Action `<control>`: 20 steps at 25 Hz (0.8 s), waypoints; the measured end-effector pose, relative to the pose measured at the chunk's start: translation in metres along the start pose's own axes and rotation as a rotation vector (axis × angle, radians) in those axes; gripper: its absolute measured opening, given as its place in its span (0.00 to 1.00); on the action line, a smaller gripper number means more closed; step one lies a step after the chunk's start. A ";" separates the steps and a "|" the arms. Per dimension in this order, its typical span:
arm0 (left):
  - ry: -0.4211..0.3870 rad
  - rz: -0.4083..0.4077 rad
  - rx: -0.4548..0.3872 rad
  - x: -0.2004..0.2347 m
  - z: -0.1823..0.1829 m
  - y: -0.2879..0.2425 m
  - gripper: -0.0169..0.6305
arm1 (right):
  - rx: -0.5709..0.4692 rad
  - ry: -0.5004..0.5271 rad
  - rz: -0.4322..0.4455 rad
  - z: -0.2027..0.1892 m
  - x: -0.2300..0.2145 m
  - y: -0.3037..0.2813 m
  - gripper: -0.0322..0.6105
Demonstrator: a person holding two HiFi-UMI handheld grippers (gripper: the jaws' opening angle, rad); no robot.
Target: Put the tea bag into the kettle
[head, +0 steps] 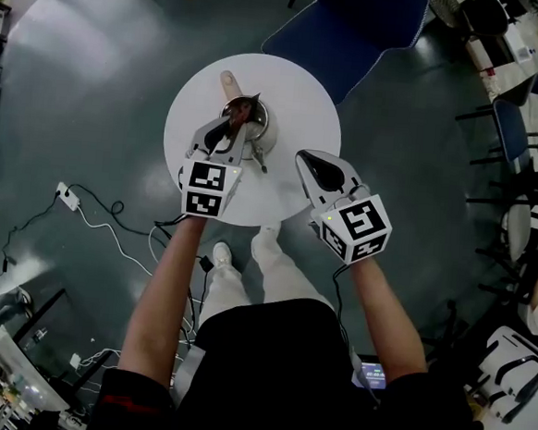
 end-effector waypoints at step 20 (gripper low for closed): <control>-0.026 0.009 0.106 0.011 -0.006 -0.019 0.08 | 0.029 -0.016 0.007 -0.010 -0.006 -0.008 0.08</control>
Point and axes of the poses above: the fingertips, and each gripper's own axes: y backward along the fingers, x to its left, z out of its top, the point moved 5 cm from there along y, backward along the fingers, and after that the axes turned 6 degrees about -z, right-handed, at the moved point
